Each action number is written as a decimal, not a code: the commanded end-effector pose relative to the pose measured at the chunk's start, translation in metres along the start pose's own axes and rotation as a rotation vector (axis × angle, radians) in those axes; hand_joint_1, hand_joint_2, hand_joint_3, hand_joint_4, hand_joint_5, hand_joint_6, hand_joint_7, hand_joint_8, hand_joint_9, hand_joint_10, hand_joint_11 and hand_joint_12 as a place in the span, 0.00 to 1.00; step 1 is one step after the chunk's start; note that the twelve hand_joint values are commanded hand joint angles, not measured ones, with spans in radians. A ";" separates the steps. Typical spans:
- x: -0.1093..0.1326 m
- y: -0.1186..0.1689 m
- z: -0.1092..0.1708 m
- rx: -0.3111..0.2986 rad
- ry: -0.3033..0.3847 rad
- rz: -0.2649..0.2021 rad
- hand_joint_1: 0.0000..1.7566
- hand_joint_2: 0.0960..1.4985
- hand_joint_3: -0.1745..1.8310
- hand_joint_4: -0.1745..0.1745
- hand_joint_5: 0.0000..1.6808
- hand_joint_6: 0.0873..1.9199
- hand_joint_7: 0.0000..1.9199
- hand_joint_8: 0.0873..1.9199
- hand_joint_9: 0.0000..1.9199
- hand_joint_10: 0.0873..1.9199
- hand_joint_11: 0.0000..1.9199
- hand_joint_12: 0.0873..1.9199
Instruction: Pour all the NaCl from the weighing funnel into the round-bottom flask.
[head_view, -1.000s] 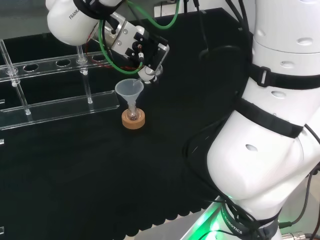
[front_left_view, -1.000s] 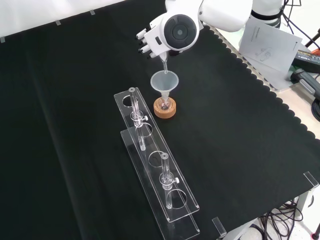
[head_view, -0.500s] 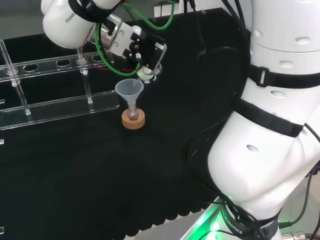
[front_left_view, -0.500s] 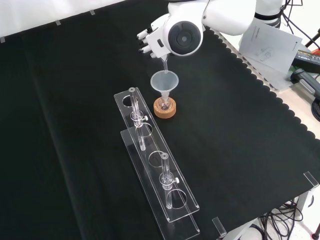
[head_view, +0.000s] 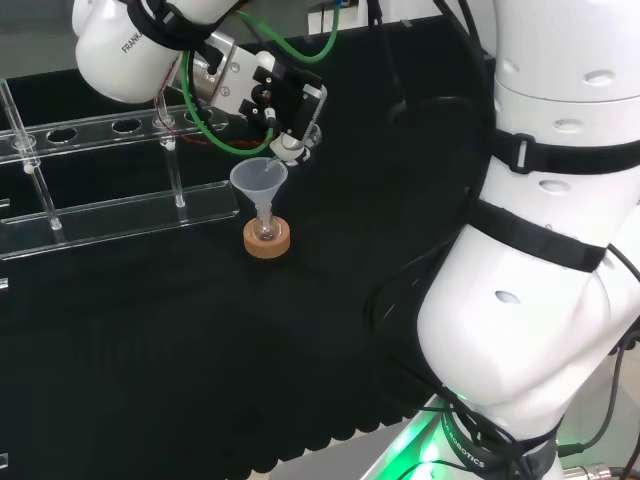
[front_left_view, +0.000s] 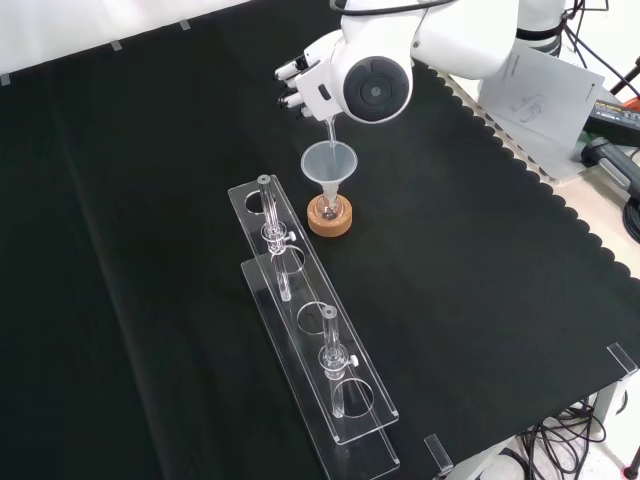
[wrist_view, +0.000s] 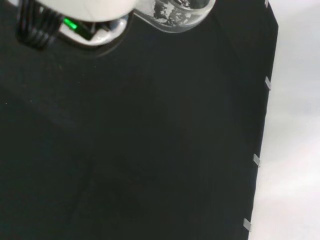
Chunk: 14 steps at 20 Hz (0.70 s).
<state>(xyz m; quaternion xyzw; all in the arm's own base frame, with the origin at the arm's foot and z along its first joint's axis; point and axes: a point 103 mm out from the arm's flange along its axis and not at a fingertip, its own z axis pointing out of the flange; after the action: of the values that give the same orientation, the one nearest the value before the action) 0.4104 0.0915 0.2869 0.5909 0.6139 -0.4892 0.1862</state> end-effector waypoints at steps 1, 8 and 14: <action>0.000 -0.001 -0.002 0.006 -0.021 0.010 0.64 0.41 0.39 1.00 0.76 0.30 0.33 0.31 0.50 0.16 0.39 0.55; 0.003 -0.003 -0.005 -0.003 -0.049 0.006 0.64 0.41 0.39 1.00 0.76 0.30 0.33 0.31 0.50 0.16 0.39 0.55; 0.006 -0.004 -0.007 0.000 -0.078 0.010 0.64 0.41 0.40 1.00 0.76 0.30 0.33 0.31 0.50 0.15 0.39 0.55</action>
<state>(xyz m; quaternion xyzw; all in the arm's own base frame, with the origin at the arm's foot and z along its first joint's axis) 0.4082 0.0997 0.2867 0.5766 0.6075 -0.5058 0.2065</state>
